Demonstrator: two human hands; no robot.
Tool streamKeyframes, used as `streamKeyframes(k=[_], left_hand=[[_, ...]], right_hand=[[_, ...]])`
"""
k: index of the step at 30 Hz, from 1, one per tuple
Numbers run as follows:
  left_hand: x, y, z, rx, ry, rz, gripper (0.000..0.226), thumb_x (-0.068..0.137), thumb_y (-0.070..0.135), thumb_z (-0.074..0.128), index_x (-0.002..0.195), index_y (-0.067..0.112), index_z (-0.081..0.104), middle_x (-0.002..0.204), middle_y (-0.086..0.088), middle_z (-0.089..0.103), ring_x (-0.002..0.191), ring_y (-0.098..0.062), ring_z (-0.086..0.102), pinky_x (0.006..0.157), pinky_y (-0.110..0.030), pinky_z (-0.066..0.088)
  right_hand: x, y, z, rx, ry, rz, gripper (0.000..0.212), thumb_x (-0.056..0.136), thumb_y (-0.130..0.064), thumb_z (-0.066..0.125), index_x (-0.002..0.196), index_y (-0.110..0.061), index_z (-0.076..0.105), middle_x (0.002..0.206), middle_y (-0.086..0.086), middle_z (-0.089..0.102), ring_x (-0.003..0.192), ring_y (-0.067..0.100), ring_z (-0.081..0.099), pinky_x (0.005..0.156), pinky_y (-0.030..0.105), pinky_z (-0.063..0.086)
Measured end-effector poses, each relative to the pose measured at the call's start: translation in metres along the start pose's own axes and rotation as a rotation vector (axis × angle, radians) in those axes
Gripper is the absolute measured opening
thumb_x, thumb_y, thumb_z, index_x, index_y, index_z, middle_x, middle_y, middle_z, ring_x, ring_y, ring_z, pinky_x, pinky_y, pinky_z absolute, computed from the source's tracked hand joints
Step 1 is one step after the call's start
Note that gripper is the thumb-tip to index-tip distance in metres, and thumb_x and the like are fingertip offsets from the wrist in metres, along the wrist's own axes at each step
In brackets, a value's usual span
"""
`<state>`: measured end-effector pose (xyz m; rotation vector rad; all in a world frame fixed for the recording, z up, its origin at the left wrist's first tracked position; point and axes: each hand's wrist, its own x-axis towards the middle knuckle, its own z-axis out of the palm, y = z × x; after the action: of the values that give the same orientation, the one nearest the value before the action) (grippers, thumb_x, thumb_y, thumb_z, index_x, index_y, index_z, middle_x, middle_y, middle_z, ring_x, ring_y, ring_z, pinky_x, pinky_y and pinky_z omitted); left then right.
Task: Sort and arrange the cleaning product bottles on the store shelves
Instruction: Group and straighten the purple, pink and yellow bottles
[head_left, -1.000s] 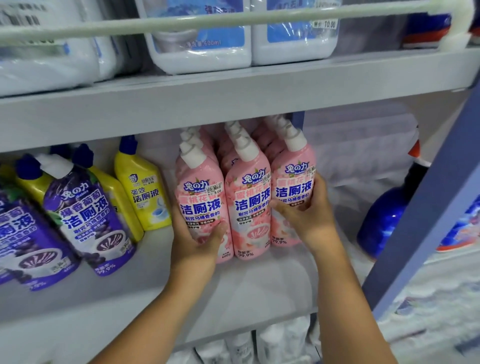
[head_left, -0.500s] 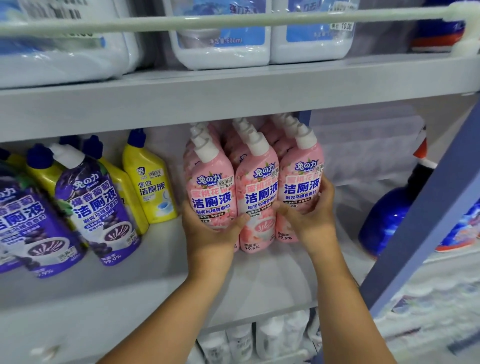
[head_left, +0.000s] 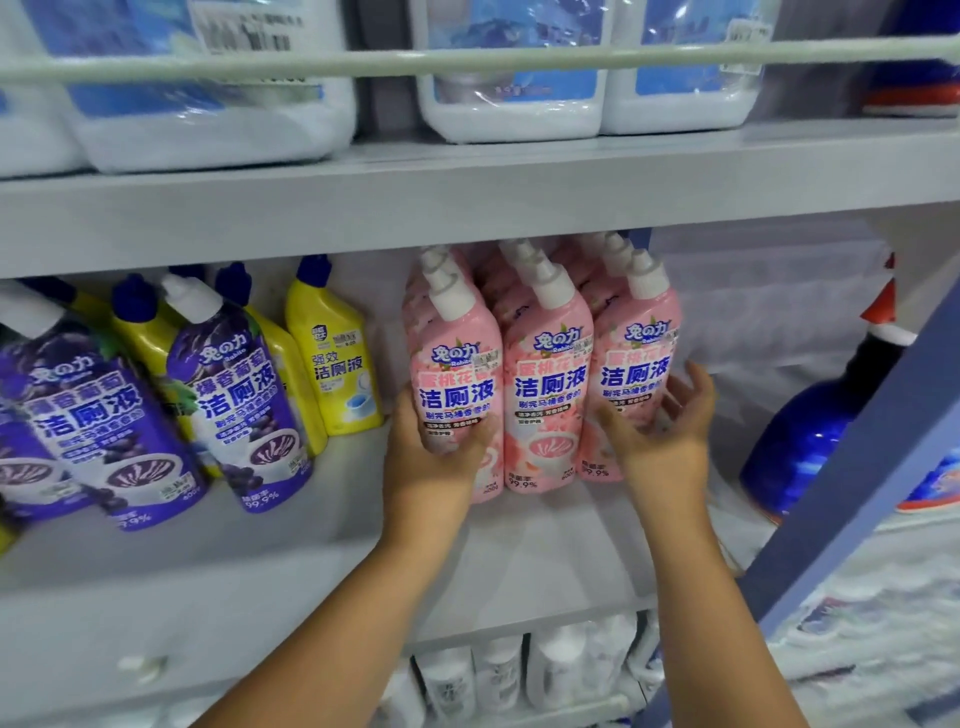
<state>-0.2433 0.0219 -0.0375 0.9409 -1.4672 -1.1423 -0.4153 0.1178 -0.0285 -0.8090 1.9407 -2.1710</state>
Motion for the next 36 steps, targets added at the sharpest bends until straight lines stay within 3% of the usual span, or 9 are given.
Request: streamKeyframes(k=[4, 9, 13, 20, 23, 25, 29, 32, 36], left_hand=[[-0.003, 0.004, -0.053, -0.011, -0.074, -0.111, 0.088, 0.07, 0.045, 0.09, 0.146, 0.029, 0.048, 0.146, 0.01, 0.057, 0.13, -0.009, 0.057, 0.107, -0.037, 0.049], [-0.004, -0.002, -0.148, -0.066, 0.14, -0.165, 0.052, 0.085, 0.008, 0.078, 0.131, 0.024, 0.057, 0.13, 0.001, 0.067, 0.111, -0.007, 0.068, 0.093, -0.02, 0.053], [-0.009, 0.0, -0.22, -0.034, 0.249, -0.158, 0.041, 0.089, 0.011, 0.076, 0.126, 0.021, 0.061, 0.119, 0.003, 0.073, 0.102, 0.0, 0.071, 0.091, -0.021, 0.054], [-0.009, 0.004, -0.315, -0.027, 0.439, -0.147, 0.039, 0.091, 0.02, 0.074, 0.126, 0.026, 0.058, 0.117, 0.012, 0.069, 0.093, 0.012, 0.068, 0.076, -0.014, 0.055], [0.003, -0.001, -0.348, 0.006, 0.495, -0.135, 0.037, 0.092, 0.021, 0.075, 0.124, 0.026, 0.058, 0.116, 0.012, 0.069, 0.086, 0.019, 0.064, 0.072, -0.006, 0.05], [0.017, -0.007, -0.359, 0.053, 0.475, -0.116, 0.032, 0.092, 0.018, 0.075, 0.119, 0.026, 0.06, 0.112, 0.014, 0.068, 0.082, 0.02, 0.063, 0.066, -0.001, 0.045], [0.057, -0.02, -0.352, 0.159, 0.264, -0.074, 0.039, 0.085, 0.006, 0.079, 0.108, 0.032, 0.063, 0.109, 0.007, 0.071, 0.094, -0.006, 0.069, 0.074, -0.01, 0.052], [0.079, -0.028, -0.337, 0.235, 0.109, -0.051, 0.046, 0.079, 0.027, 0.085, 0.118, 0.03, 0.062, 0.114, 0.003, 0.071, 0.101, -0.012, 0.071, 0.085, -0.029, 0.059], [0.089, -0.03, -0.329, 0.44, 0.089, 0.013, 0.053, 0.075, 0.049, 0.082, 0.118, 0.024, 0.063, 0.119, 0.001, 0.058, 0.111, -0.023, 0.062, 0.091, -0.039, 0.053]], right_hand=[[-0.061, -0.007, 0.016, -0.051, 0.104, -0.069, 0.068, 0.079, -0.032, 0.085, 0.133, -0.03, 0.044, 0.135, -0.005, 0.048, 0.121, 0.01, 0.054, 0.101, 0.026, 0.045], [-0.121, -0.009, 0.071, 0.094, -0.186, -0.037, 0.05, 0.086, -0.012, 0.078, 0.127, -0.028, 0.055, 0.121, -0.003, 0.066, 0.112, 0.015, 0.065, 0.102, 0.043, 0.052], [-0.146, -0.015, 0.125, 0.112, -0.399, 0.005, 0.045, 0.086, -0.013, 0.077, 0.116, -0.039, 0.056, 0.117, -0.002, 0.066, 0.109, 0.012, 0.065, 0.101, 0.035, 0.052], [-0.175, -0.021, 0.204, 0.133, -0.507, 0.071, 0.053, 0.083, -0.013, 0.081, 0.13, -0.019, 0.058, 0.124, -0.001, 0.063, 0.11, 0.014, 0.064, 0.09, 0.026, 0.049], [-0.176, -0.024, 0.234, 0.118, -0.517, 0.06, 0.051, 0.083, -0.008, 0.081, 0.125, -0.023, 0.056, 0.116, -0.013, 0.063, 0.098, -0.007, 0.064, 0.082, 0.014, 0.049], [-0.169, -0.028, 0.255, 0.085, -0.551, 0.034, 0.052, 0.081, -0.006, 0.082, 0.118, -0.03, 0.055, 0.114, -0.017, 0.063, 0.09, -0.014, 0.063, 0.072, 0.008, 0.049], [-0.161, -0.031, 0.281, 0.023, -0.563, 0.0, 0.056, 0.079, -0.002, 0.083, 0.113, -0.036, 0.055, 0.114, -0.01, 0.068, 0.091, 0.001, 0.067, 0.074, 0.017, 0.054], [-0.164, -0.03, 0.285, -0.034, -0.538, 0.037, 0.06, 0.075, -0.016, 0.09, 0.117, -0.04, 0.054, 0.122, -0.005, 0.066, 0.096, 0.004, 0.068, 0.082, 0.029, 0.056], [-0.174, -0.032, 0.288, -0.113, -0.479, 0.074, 0.072, 0.07, -0.015, 0.093, 0.128, -0.021, 0.052, 0.124, 0.004, 0.062, 0.089, 0.002, 0.066, 0.069, 0.017, 0.054]])
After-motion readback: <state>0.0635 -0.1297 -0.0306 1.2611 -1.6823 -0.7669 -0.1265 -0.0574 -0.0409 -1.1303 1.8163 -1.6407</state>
